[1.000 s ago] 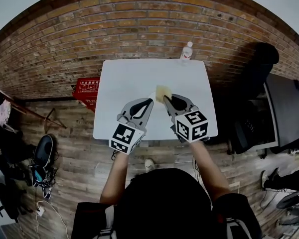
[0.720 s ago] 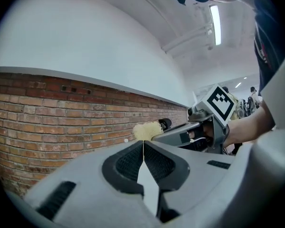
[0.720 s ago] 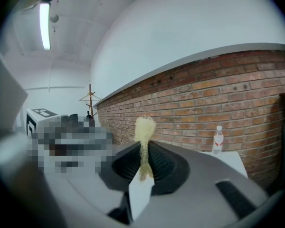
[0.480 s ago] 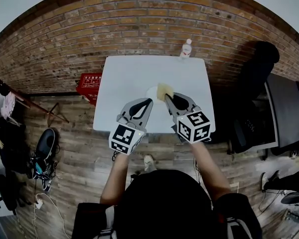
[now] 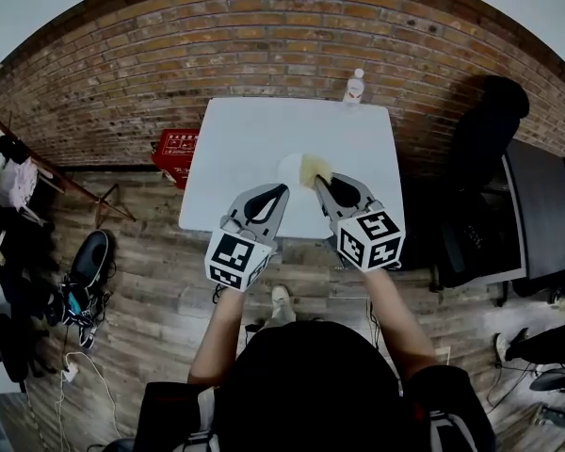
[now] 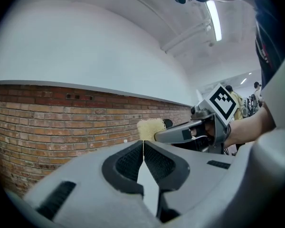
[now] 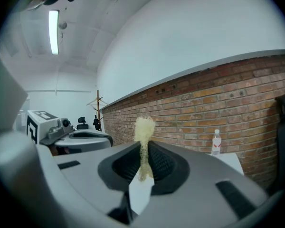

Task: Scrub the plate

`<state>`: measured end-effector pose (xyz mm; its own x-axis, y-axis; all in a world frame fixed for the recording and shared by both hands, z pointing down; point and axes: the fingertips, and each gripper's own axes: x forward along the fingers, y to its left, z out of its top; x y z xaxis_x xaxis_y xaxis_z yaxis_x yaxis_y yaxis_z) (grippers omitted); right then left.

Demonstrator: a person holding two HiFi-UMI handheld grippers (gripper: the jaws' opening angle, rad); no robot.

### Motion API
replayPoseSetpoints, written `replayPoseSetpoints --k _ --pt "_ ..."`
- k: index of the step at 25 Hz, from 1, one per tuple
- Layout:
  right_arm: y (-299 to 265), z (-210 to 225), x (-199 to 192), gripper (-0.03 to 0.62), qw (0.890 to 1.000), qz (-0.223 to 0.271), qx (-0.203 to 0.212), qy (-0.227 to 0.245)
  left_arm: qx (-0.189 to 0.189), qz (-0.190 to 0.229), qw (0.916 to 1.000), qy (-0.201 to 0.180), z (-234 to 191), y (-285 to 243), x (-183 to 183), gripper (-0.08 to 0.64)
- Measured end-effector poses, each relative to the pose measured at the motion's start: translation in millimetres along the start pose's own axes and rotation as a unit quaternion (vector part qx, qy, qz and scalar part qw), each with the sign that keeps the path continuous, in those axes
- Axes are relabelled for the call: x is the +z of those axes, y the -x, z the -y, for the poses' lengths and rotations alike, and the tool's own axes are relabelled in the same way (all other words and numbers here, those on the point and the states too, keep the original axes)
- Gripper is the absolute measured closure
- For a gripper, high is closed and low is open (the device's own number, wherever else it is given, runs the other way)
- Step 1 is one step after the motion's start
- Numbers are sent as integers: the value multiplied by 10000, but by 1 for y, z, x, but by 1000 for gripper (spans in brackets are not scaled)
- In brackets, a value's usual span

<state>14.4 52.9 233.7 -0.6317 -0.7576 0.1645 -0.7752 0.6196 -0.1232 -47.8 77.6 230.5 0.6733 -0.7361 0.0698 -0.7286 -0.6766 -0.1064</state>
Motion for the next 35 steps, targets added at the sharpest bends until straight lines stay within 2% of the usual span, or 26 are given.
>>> replayPoseSetpoints --k 12,24,35 --pt "49 -17 -8 551 9999 100 85 87 120 157 9997 130 41 26 5 537" --pt "89 -33 -19 551 9995 251 184 79 247 234 9994 26 79 47 8 537" --pt "109 -27 -26 551 9995 296 45 37 115 295 9995 -29 100 46 12 537"
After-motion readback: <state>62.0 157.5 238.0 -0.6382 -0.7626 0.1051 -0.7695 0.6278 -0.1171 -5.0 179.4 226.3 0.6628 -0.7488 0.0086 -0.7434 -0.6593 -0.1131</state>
